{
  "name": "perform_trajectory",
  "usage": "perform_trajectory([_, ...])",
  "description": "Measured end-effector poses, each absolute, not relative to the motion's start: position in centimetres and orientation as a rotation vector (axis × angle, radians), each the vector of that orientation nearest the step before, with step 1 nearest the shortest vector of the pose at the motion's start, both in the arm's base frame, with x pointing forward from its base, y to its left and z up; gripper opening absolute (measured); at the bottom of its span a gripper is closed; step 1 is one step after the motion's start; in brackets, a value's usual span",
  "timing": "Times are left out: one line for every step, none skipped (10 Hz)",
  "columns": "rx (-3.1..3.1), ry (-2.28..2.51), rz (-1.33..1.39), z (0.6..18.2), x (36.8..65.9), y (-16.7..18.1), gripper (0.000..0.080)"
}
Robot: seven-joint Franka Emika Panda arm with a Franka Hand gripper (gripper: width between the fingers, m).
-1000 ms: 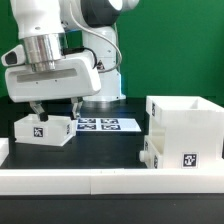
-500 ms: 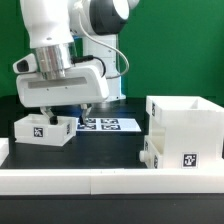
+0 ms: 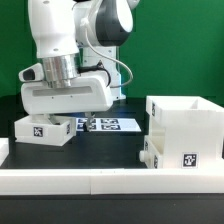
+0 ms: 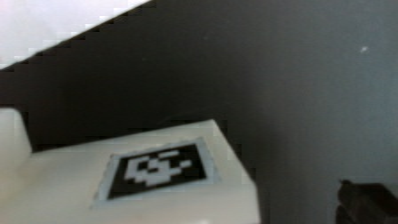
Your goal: Assemble drawer
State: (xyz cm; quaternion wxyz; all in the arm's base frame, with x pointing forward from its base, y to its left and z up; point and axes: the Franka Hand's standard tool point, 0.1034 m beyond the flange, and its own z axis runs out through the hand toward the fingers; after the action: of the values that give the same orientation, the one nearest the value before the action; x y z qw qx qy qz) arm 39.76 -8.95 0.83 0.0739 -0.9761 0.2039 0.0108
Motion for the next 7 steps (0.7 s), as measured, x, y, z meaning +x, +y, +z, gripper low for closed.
perform_trajectory([-2.936,0.586,0.031,0.69,39.7,-8.9,0.0648])
perform_trajectory([-2.937,0.577,0.033,0.62,39.66,-8.88,0.0648])
perform_trajectory([-2.939,0.568,0.033,0.58,39.64,-8.87,0.0648])
perform_trajectory([-2.939,0.563,0.033,0.57,39.64,-8.89,0.0648])
perform_trajectory([-2.939,0.561,0.034,0.55,39.63,-8.88,0.0519])
perform_trajectory([-2.94,0.56,0.034,0.55,39.63,-8.88,0.0368])
perform_trajectory([-2.94,0.558,0.034,0.55,39.64,-8.88,0.0368])
